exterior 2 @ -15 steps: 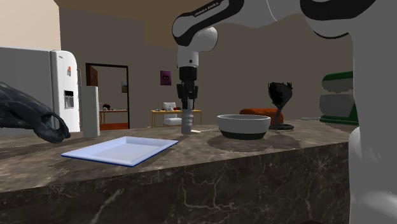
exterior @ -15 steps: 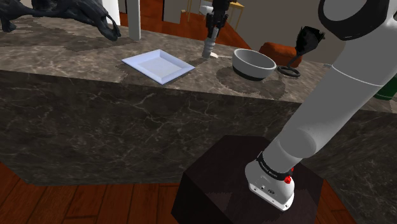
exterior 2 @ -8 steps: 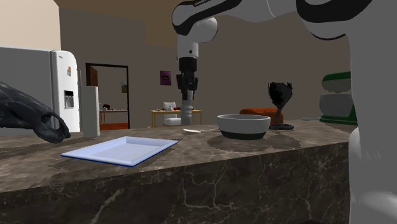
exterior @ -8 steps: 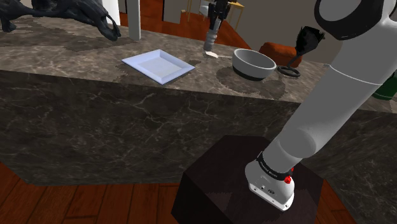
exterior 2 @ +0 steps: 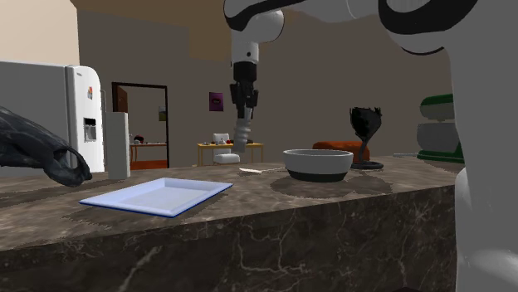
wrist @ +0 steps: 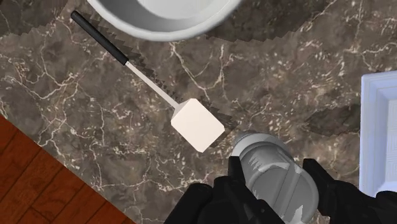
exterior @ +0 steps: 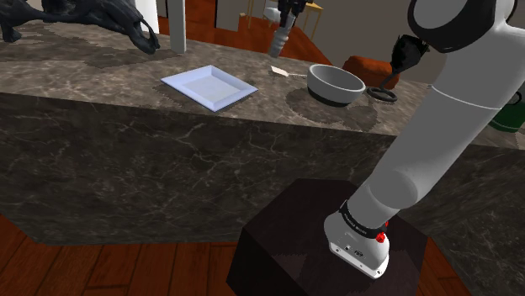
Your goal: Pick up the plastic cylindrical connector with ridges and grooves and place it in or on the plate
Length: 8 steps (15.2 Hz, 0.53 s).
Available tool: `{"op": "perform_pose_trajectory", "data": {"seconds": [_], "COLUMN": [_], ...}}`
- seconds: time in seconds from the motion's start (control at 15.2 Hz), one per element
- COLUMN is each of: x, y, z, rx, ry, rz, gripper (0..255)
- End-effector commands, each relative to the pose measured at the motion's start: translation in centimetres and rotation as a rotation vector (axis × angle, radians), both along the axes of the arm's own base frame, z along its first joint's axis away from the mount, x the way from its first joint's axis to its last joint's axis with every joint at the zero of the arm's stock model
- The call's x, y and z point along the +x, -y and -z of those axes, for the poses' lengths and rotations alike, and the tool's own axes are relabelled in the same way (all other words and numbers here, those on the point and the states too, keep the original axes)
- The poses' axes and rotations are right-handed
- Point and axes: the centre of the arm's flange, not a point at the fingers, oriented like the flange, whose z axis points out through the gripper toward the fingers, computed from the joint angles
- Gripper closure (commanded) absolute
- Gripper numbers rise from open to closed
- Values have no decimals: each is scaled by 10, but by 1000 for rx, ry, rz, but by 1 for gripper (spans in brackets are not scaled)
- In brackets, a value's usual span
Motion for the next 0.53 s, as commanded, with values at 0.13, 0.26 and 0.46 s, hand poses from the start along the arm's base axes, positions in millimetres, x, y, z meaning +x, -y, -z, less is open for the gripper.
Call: {"op": "perform_pose_trajectory", "data": {"seconds": [0.13,0.26,0.46], "x": [3,5,9], "y": [-39,-65,-104], "z": [-9,-13,-19], "rx": [0,0,0], "ry": [0,0,0], "rz": [0,0,0], "gripper": [255,255,255]}}
